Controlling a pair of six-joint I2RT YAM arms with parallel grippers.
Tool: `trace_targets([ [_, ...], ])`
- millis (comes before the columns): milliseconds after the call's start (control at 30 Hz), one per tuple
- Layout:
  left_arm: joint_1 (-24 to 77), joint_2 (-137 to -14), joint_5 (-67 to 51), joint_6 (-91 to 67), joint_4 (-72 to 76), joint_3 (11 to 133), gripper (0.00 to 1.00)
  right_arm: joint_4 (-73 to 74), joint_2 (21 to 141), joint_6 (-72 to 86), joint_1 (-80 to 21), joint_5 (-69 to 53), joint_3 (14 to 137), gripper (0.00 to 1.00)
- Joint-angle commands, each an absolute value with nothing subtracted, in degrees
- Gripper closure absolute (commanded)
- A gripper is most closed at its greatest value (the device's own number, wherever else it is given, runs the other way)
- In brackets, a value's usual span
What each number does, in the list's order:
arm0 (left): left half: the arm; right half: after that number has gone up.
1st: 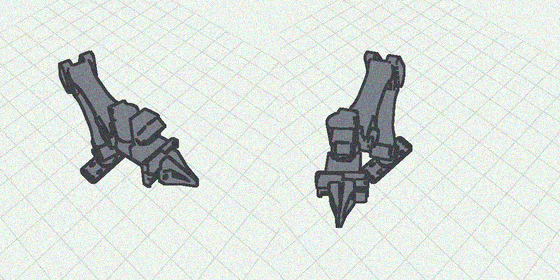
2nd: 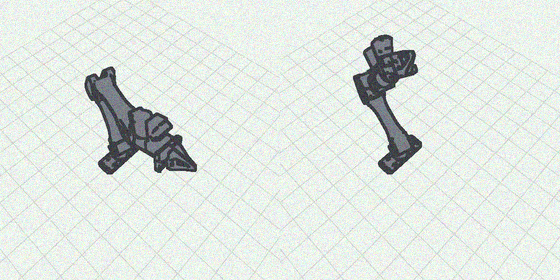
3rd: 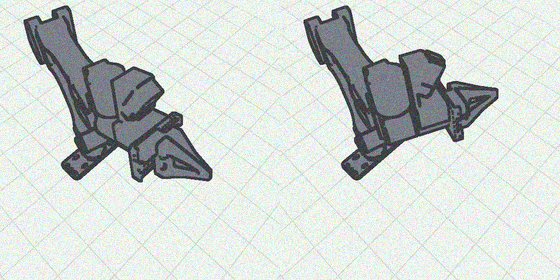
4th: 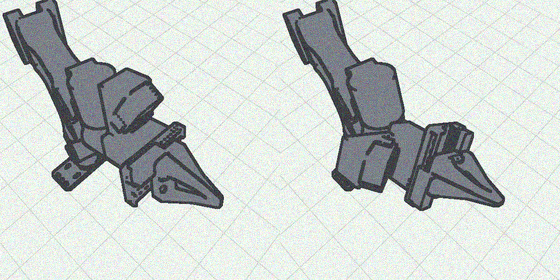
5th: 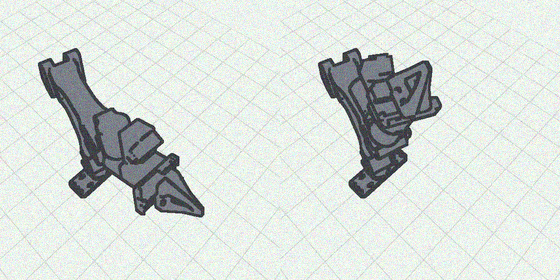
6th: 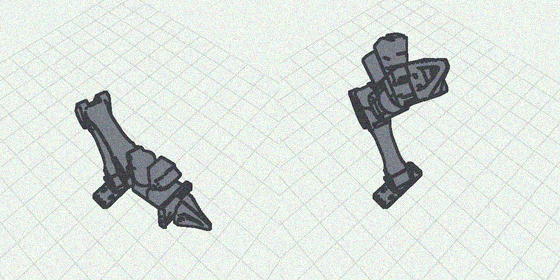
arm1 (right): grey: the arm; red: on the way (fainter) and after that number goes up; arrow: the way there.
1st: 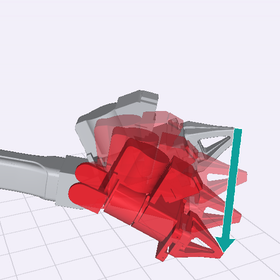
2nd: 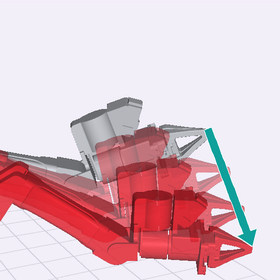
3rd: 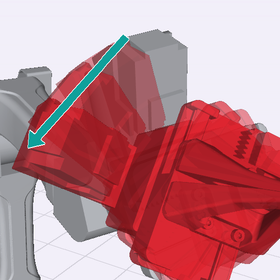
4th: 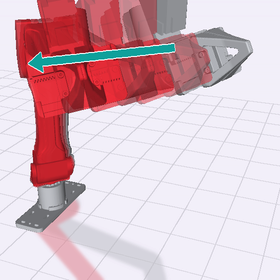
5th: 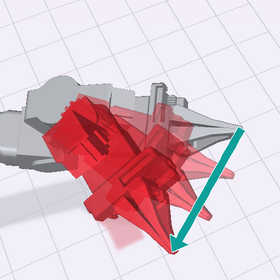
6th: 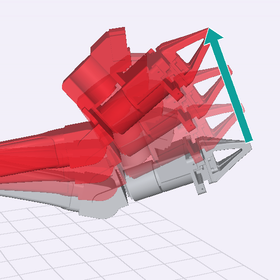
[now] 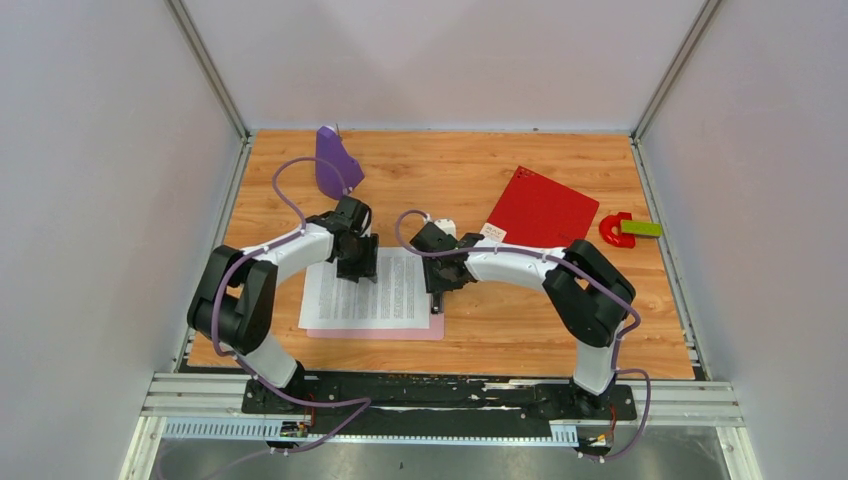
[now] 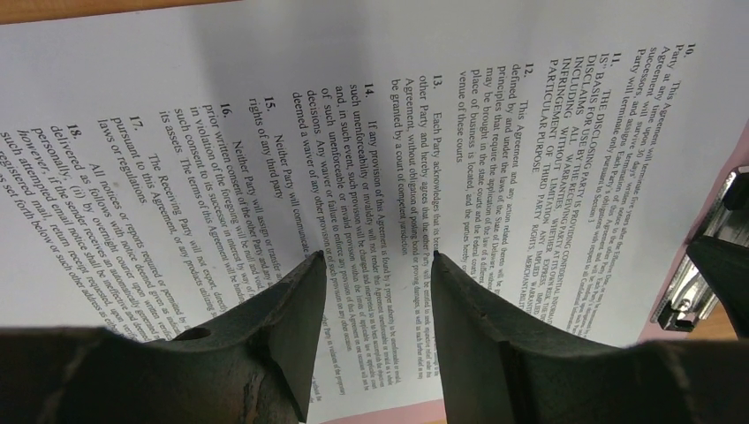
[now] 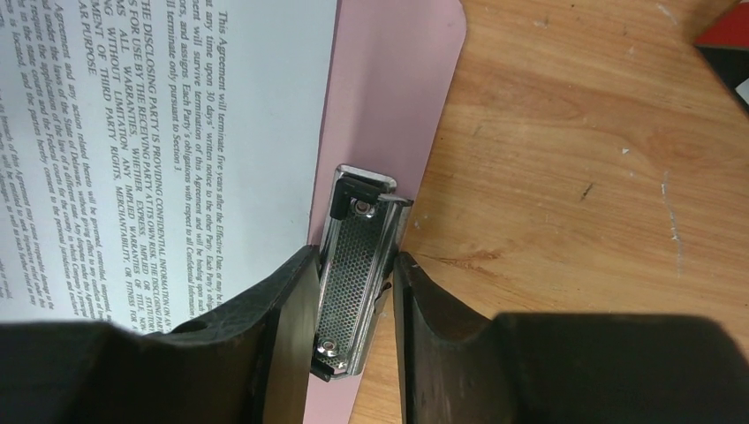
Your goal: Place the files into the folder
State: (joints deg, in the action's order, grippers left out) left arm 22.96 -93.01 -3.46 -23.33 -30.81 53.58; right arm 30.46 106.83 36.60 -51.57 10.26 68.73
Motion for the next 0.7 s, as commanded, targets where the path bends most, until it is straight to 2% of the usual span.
trace_targets([
  [0, 23.5, -92.4, -8.2, -25.5, -32.5, 50.3, 0.45, 33.6, 109.8, 38.8, -51.7, 8.0, 65.4, 0.85],
  [167, 23.7, -91.0, -8.1, -26.0, -31.5, 48.4, 0.46, 28.2, 109.1, 39.5, -50.8, 5.2, 62.0, 0.99],
  [667, 23.8, -91.1, -2.6, -24.3, -32.0, 47.8, 0.47, 15.7, 103.7, 40.1, -47.7, 1.3, 51.4, 1.0],
])
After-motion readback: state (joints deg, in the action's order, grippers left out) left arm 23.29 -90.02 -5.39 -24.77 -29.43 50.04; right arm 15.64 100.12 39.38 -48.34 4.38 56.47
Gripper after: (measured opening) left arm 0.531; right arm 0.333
